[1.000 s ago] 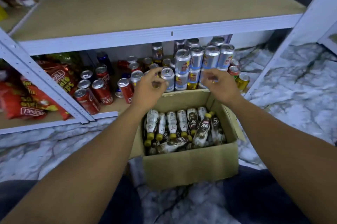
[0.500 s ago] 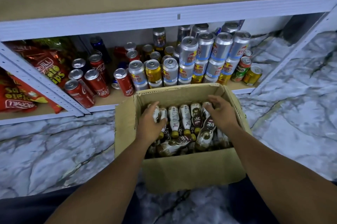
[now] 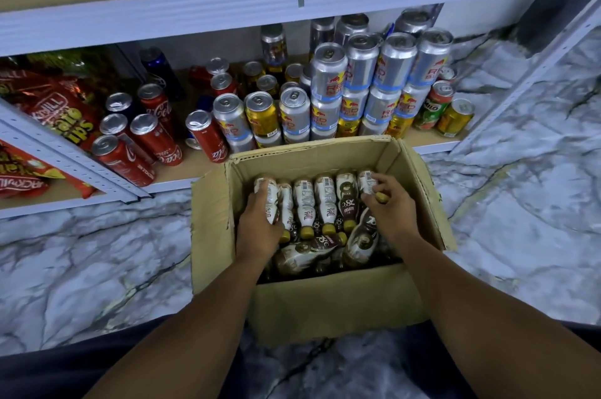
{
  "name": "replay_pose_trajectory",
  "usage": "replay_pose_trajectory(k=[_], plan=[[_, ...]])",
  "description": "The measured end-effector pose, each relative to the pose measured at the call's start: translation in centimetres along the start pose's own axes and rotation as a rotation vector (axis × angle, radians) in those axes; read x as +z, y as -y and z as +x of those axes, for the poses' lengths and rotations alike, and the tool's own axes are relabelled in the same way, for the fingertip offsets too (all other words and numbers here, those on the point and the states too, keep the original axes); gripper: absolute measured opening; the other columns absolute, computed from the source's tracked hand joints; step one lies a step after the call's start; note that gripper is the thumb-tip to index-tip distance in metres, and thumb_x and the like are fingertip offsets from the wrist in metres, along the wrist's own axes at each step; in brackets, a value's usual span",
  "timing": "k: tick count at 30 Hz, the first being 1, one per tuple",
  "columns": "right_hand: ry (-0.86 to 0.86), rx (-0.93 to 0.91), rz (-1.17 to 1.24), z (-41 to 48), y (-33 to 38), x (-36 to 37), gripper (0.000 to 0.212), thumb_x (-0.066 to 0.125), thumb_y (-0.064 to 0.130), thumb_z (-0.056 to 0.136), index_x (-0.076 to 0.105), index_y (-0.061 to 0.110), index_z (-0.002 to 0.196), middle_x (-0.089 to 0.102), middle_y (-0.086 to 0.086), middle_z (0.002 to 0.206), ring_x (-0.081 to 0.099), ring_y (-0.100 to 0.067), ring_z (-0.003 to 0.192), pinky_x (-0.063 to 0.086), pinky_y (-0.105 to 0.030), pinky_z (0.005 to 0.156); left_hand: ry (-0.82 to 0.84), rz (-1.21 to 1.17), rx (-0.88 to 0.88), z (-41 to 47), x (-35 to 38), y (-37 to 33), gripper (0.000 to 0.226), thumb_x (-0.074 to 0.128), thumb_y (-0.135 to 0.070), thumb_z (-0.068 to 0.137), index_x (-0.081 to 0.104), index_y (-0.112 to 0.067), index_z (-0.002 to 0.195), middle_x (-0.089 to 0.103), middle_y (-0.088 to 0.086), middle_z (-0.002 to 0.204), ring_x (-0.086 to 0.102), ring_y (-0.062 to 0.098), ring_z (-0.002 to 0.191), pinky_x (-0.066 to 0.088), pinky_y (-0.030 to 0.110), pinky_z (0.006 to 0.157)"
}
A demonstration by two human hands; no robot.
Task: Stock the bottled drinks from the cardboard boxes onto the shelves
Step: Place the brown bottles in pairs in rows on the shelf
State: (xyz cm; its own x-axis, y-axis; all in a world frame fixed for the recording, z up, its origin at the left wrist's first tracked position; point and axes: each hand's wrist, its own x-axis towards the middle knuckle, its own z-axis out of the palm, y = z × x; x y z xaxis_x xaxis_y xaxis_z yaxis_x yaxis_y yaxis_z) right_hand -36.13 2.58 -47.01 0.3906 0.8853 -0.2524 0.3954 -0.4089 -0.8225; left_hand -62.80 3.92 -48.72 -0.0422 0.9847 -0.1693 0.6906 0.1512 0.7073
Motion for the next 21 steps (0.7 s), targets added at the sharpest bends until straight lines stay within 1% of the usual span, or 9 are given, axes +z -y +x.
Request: replay_pose_trajectory(k=[2, 4, 8, 12, 14, 16, 18, 20, 21], plan=[[-0.03, 0.017, 0.047, -0.1, 0.1, 0.0, 0.04, 0.076, 0.023, 0.091, 0.062, 0.031, 0.128, 0.063, 0.007, 0.107, 0.063, -0.012, 0.095, 0.045, -0.018, 0.07, -0.052, 0.041, 0.0, -0.4, 0.0, -0.5, 0.09, 0.075, -0.009, 0.085, 0.03, -0.029, 0.16, 0.045, 0.009, 0.153, 0.054, 0.032, 0.128, 0.046, 0.035, 0.097], [-0.038, 0.036, 0.093, -0.3, 0.2, 0.1, 0.04, 0.079, 0.025, 0.089, 0.063, 0.031, 0.125, 0.063, 0.006, 0.105, 0.061, -0.007, 0.092, 0.046, -0.017, 0.072, -0.105, 0.08, -0.011, -1.0, -0.1, -1.2, 0.085, 0.074, -0.012, 0.086, 0.033, -0.027, 0.159, 0.044, 0.01, 0.149, 0.056, 0.035, 0.122, 0.049, 0.04, 0.092], [-0.039, 0.074, 0.174, -0.8, 1.0, 1.0, 0.037, 0.082, 0.033, 0.086, 0.064, 0.034, 0.119, 0.063, 0.009, 0.104, 0.059, -0.005, 0.091, 0.051, -0.031, 0.079, -0.208, 0.03, -0.005, -1.6, -0.4, -2.2, 0.077, 0.075, -0.015, 0.087, 0.039, -0.021, 0.155, 0.05, 0.01, 0.146, 0.056, 0.035, 0.122, 0.049, 0.042, 0.092], [0.007, 0.059, 0.243, -1.4, 1.5, 2.2, 0.033, 0.079, 0.031, 0.089, 0.062, 0.038, 0.117, 0.064, 0.006, 0.11, 0.057, -0.006, 0.076, 0.049, -0.023, 0.061, -0.266, -0.09, 0.007, -1.4, -1.1, -2.9, 0.069, 0.072, -0.017, 0.091, 0.04, -0.024, 0.152, 0.059, 0.002, 0.14, 0.058, 0.027, 0.121, 0.049, 0.037, 0.093], [0.042, 0.043, 0.252, -1.6, 1.5, 2.7, 0.037, 0.08, 0.038, 0.086, 0.062, 0.044, 0.118, 0.069, 0.0, 0.109, 0.055, -0.01, 0.071, 0.046, -0.021, 0.054, -0.264, -0.128, 0.012, -1.2, -1.5, -3.2, 0.068, 0.07, -0.021, 0.093, 0.038, -0.028, 0.152, 0.061, -0.003, 0.139, 0.059, 0.022, 0.121, 0.048, 0.033, 0.092], [0.064, 0.03, 0.248, -1.6, 1.6, 2.9, 0.04, 0.081, 0.045, 0.083, 0.061, 0.05, 0.117, 0.07, -0.006, 0.111, 0.057, -0.012, 0.081, 0.044, -0.023, 0.059, -0.269, -0.163, 0.024, -0.8, -1.9, -3.6, 0.065, 0.069, -0.025, 0.094, 0.038, -0.03, 0.151, 0.062, -0.008, 0.136, 0.06, 0.019, 0.12, 0.051, 0.036, 0.092], [0.068, 0.014, 0.253, -1.7, 1.8, 3.0, 0.038, 0.082, 0.045, 0.082, 0.063, 0.051, 0.114, 0.071, -0.008, 0.118, 0.064, -0.018, 0.099, 0.05, -0.027, 0.068, -0.277, -0.206, 0.033, -0.4, -2.3, -4.3, 0.059, 0.068, -0.029, 0.095, 0.041, -0.033, 0.146, 0.064, -0.013, 0.13, 0.062, 0.017, 0.113, 0.054, 0.038, 0.088], [0.06, -0.021, 0.247, -1.9, 2.3, 2.7, 0.037, 0.083, 0.045, 0.081, 0.066, 0.047, 0.113, 0.073, -0.005, 0.119, 0.067, -0.022, 0.113, 0.055, -0.031, 0.078, -0.286, -0.253, 0.04, -0.3, -2.6, -5.1, 0.05, 0.069, -0.03, 0.095, 0.046, -0.03, 0.14, 0.066, -0.017, 0.114, 0.063, 0.013, 0.101, 0.054, 0.037, 0.082], [0.053, -0.035, 0.24, -2.1, 2.7, 2.5, 0.037, 0.083, 0.044, 0.081, 0.066, 0.045, 0.114, 0.074, -0.003, 0.118, 0.067, -0.02, 0.113, 0.055, -0.03, 0.079, -0.286, -0.275, 0.04, -0.4, -2.8, -5.5, 0.046, 0.069, -0.031, 0.095, 0.049, -0.029, 0.136, 0.065, -0.02, 0.105, 0.061, 0.01, 0.093, 0.052, 0.035, 0.079]])
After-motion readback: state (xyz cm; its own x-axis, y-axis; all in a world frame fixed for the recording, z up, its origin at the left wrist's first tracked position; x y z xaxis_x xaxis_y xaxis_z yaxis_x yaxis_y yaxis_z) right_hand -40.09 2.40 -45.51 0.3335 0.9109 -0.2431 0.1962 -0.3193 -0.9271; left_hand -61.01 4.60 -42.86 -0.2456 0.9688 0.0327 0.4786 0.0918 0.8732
